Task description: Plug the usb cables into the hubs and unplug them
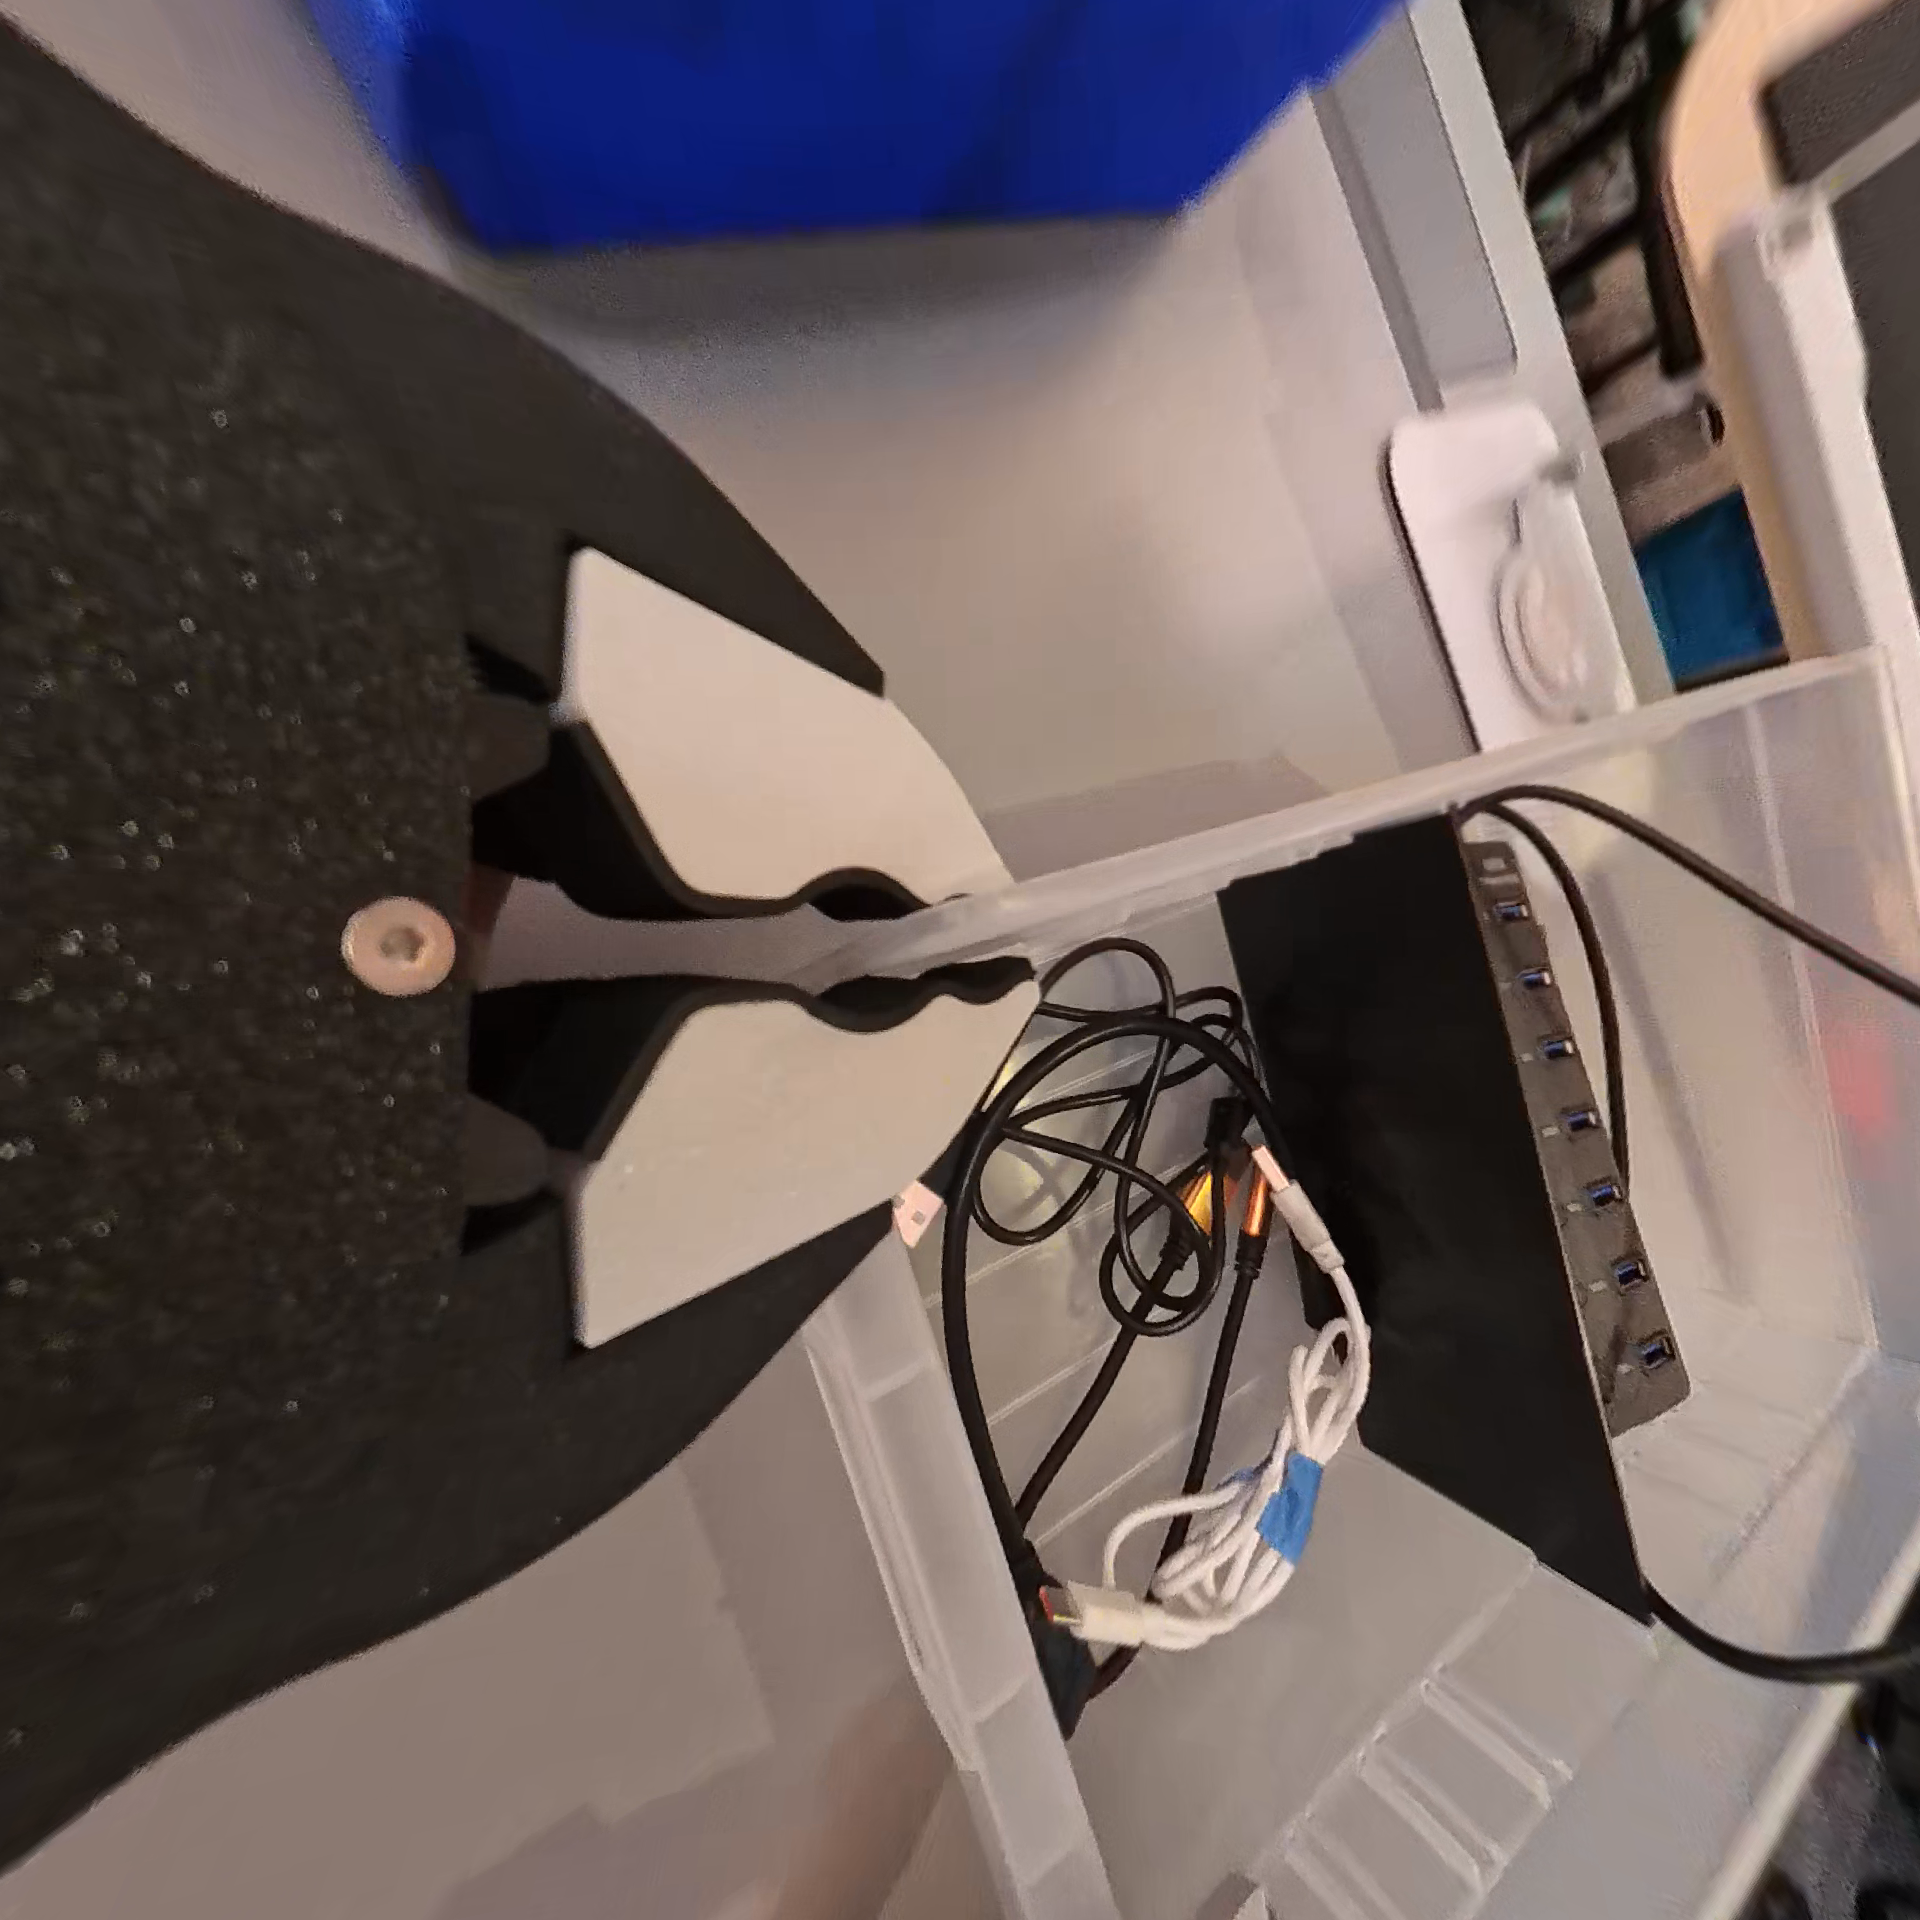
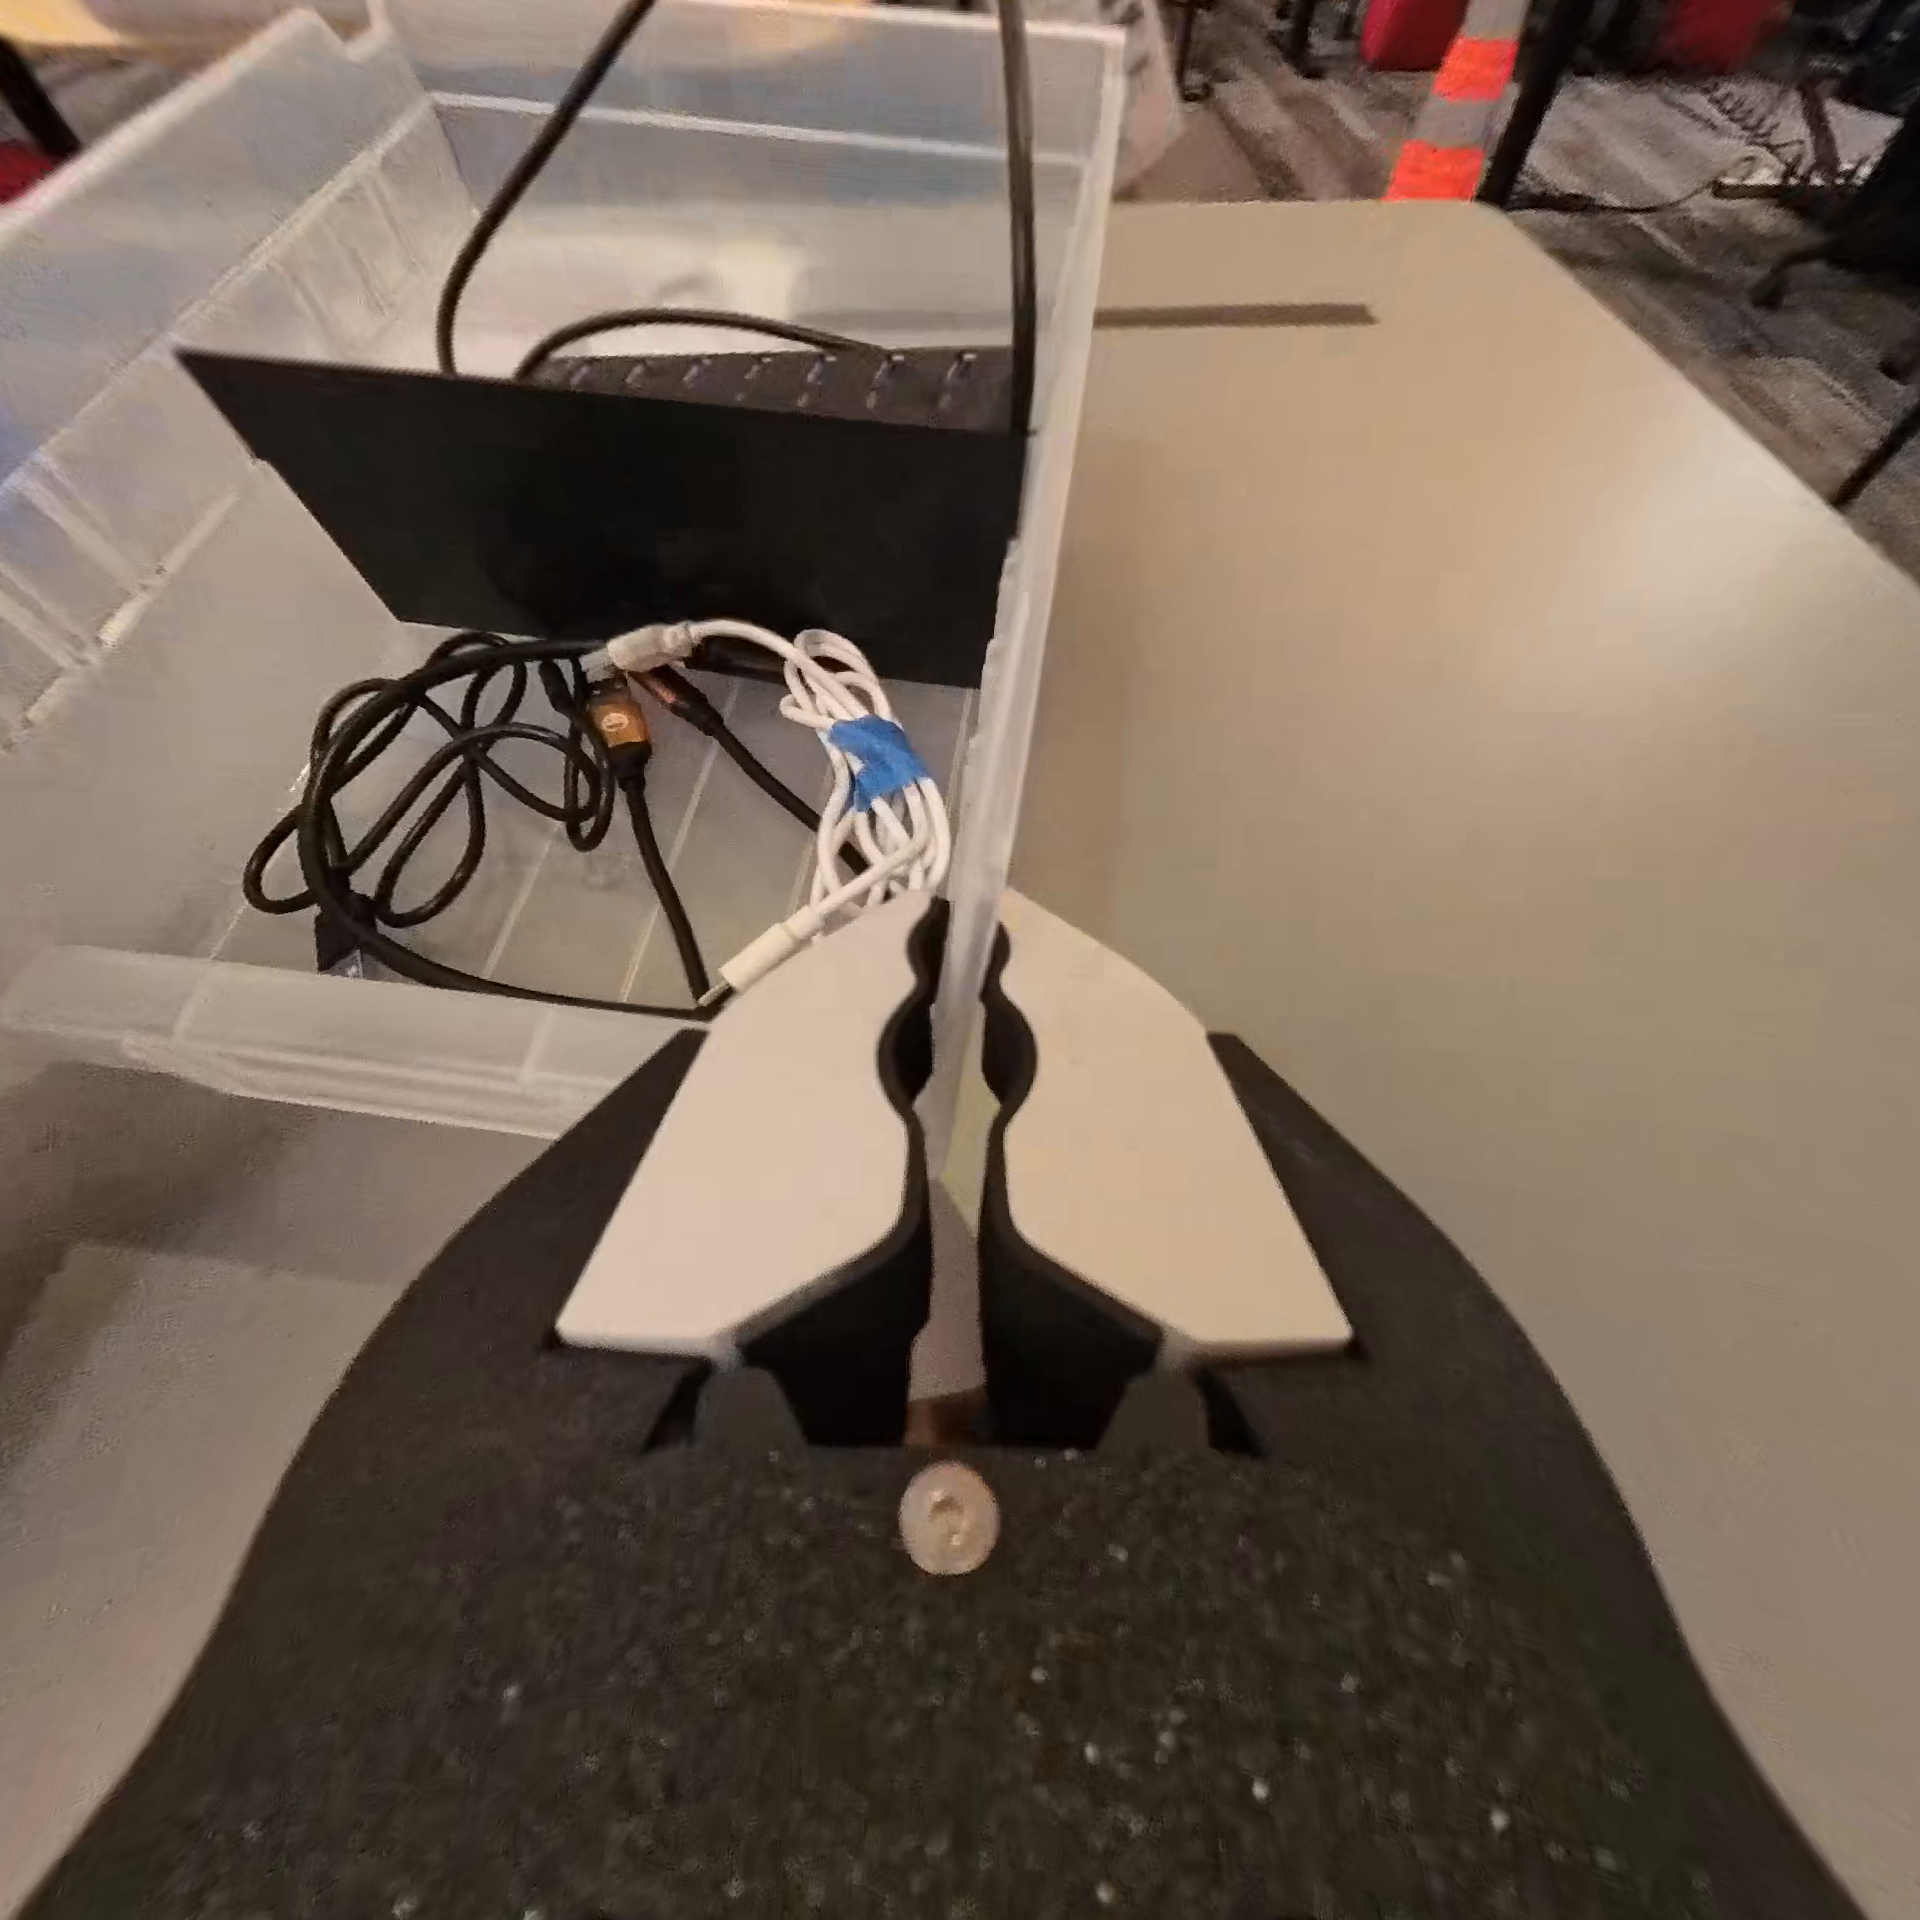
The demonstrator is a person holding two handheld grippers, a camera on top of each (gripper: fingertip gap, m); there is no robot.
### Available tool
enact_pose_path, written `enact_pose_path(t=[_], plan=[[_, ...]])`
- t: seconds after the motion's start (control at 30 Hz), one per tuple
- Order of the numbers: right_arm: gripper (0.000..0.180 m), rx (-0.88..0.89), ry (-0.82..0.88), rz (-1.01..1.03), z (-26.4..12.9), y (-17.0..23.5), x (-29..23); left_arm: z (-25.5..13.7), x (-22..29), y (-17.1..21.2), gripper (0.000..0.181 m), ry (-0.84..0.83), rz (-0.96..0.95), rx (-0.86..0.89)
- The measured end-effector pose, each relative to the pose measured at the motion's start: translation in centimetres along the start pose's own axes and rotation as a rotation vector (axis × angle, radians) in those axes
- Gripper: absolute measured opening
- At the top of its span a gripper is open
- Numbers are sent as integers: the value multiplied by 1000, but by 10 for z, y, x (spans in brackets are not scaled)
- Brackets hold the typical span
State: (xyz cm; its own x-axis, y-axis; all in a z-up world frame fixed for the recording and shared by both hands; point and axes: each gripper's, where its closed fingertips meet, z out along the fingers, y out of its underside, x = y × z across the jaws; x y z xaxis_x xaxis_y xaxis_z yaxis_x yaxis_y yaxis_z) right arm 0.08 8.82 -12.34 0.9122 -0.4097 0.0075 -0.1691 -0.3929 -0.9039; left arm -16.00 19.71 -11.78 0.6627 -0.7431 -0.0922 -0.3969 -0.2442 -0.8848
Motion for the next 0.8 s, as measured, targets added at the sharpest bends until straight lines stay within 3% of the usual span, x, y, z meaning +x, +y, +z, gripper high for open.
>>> enact_pose_path(t=[0.2,0.3,0.4,0.53,0.63,0.7,0.8], plan=[[3,-48,-126,-31,30,-1,-92,-28,-85,21,4,-142,-43,-51],[4,-60,-163,-81,43,-1,-112,-24,-101,39,5,-160,-110,-80],[4,-22,-207,-155,48,-5,-114,-28,-98,40,13,-77,-175,-50],[18,23,-390,-227,18,8,-111,-76,-112,-11,23,-3,-268,296],[24,90,-513,-213,-17,2,-108,-139,-190,-23,24,-228,-353,533],[24,152,-598,-206,-37,-10,-115,-161,-245,5,30,-342,-382,476],[20,183,-609,-244,-36,-8,-117,-176,-312,77,48,-443,-361,204]])
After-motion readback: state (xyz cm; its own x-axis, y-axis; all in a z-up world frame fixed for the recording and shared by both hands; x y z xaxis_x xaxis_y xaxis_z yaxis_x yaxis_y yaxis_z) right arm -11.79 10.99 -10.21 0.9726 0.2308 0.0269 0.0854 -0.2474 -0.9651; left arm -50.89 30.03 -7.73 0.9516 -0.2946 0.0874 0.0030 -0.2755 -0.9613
